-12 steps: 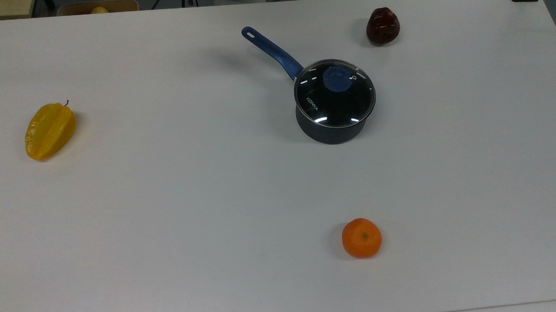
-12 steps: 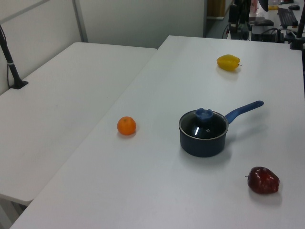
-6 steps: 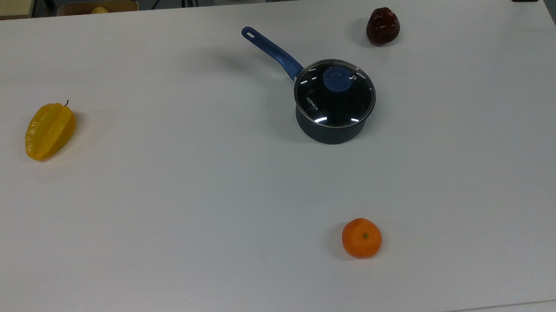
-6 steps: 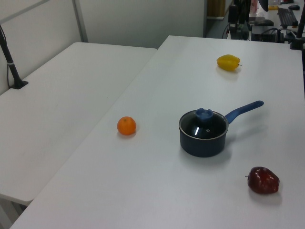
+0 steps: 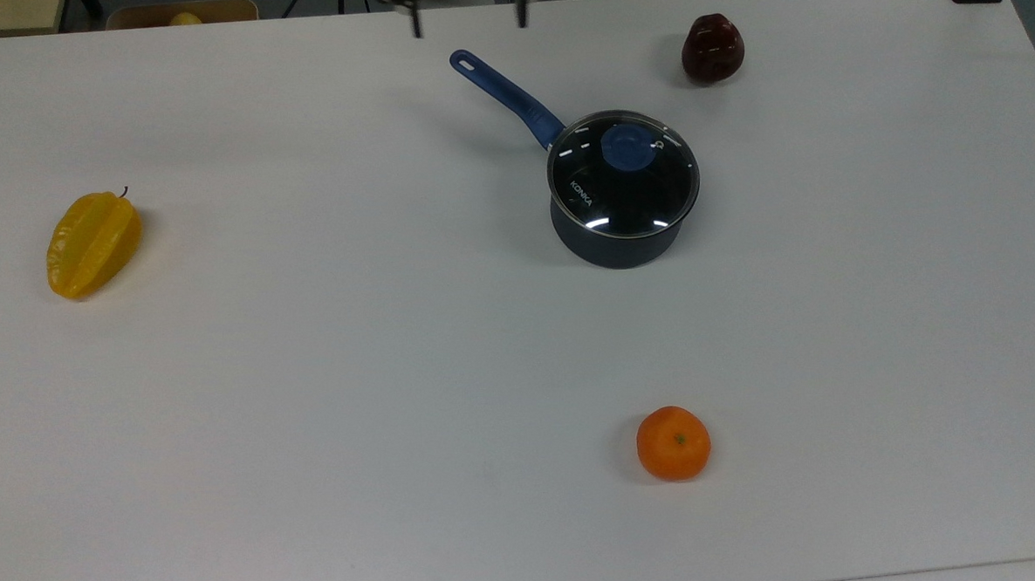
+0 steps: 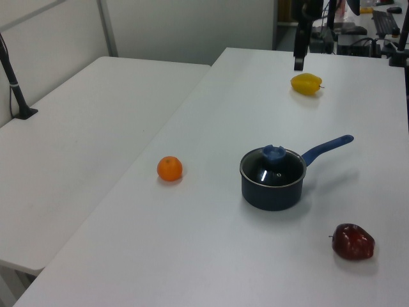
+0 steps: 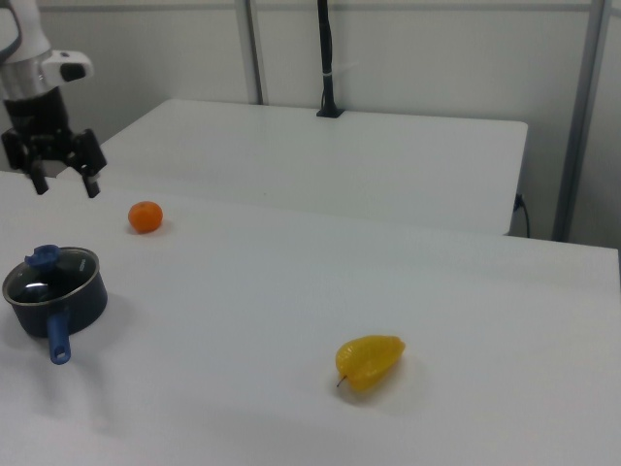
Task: Open lid
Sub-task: 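Move the gripper down over the saucepan toward the blue lid knob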
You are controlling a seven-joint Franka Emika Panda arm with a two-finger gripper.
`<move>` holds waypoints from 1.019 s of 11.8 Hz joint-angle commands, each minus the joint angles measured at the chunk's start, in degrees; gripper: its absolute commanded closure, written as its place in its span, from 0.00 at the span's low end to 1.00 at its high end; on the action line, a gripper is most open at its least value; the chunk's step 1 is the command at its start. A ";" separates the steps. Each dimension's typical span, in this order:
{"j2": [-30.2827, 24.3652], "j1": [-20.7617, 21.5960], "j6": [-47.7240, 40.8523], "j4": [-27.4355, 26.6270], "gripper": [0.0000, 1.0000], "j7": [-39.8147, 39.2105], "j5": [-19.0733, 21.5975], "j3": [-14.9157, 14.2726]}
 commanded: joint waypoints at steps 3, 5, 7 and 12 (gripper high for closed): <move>-1.57 7.84 11.13 -10.58 0.00 0.45 3.92 -0.61; -1.66 10.12 19.73 -16.03 0.00 5.42 4.01 -0.61; -1.22 12.06 28.10 -20.26 0.00 12.65 3.23 -0.61; 2.64 13.38 35.85 -22.03 0.00 20.82 -2.64 -0.70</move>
